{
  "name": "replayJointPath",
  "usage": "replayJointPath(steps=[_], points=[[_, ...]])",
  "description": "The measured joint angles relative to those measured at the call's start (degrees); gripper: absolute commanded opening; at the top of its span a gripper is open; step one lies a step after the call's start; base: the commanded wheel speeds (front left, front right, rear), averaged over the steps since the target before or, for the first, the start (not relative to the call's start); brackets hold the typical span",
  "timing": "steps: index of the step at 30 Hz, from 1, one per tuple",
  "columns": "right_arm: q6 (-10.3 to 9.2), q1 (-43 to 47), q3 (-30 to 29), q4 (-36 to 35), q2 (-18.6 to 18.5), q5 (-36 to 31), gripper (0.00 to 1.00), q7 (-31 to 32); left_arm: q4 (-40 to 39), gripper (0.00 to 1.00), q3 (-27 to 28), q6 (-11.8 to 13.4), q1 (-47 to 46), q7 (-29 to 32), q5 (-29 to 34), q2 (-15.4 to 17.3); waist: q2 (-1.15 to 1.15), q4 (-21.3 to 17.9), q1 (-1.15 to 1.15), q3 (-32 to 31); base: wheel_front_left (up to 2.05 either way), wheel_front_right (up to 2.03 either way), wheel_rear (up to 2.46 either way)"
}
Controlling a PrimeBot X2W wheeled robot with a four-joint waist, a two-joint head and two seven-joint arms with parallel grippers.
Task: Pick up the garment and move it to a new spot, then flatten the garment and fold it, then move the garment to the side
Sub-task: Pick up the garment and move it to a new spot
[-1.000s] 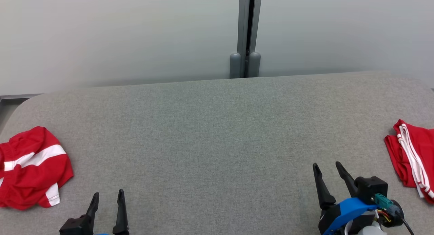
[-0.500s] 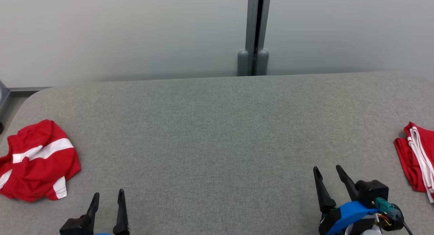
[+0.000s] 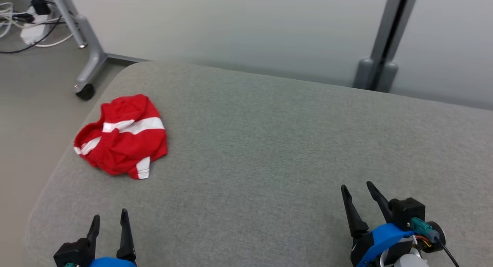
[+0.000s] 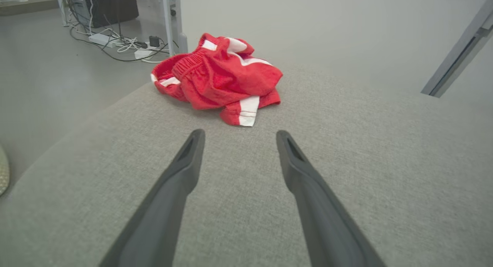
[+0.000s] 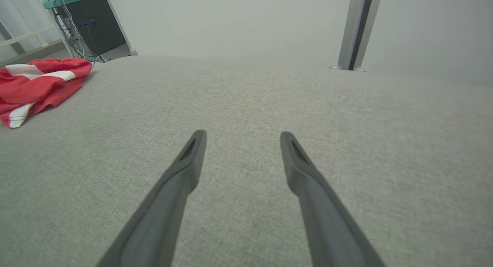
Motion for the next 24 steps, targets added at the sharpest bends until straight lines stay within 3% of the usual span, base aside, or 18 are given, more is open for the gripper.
replayJointPath(steps=[6,12,18,24], points=[[0.00,-1.1,2.0,0.7,0.0,0.3,1.00,0.0,0.9,1.00,2.3,0.0,0.0,0.0,-0.2,0.0,0.00,7.2,0.00,1.0,0.00,0.00,0.00],[0.00,-2.1,2.8,1.4,0.1,0.0,1.00,0.0,2.5,1.00,2.4,0.0,0.0,0.0,-1.5,0.0,0.00,11.3,0.00,2.7,0.00,0.00,0.00],[0.00,-3.9,3.0,1.3,0.1,-1.3,1.00,0.0,4.3,1.00,1.5,0.0,-3.6,0.0,-6.0,0.5,0.00,9.5,-0.01,5.9,0.00,0.00,0.00],[0.00,-6.2,1.6,0.0,0.0,-5.1,1.00,0.0,7.3,1.00,-1.3,0.0,-13.1,0.0,-13.8,6.5,0.00,5.6,0.00,11.0,0.00,0.00,0.00]])
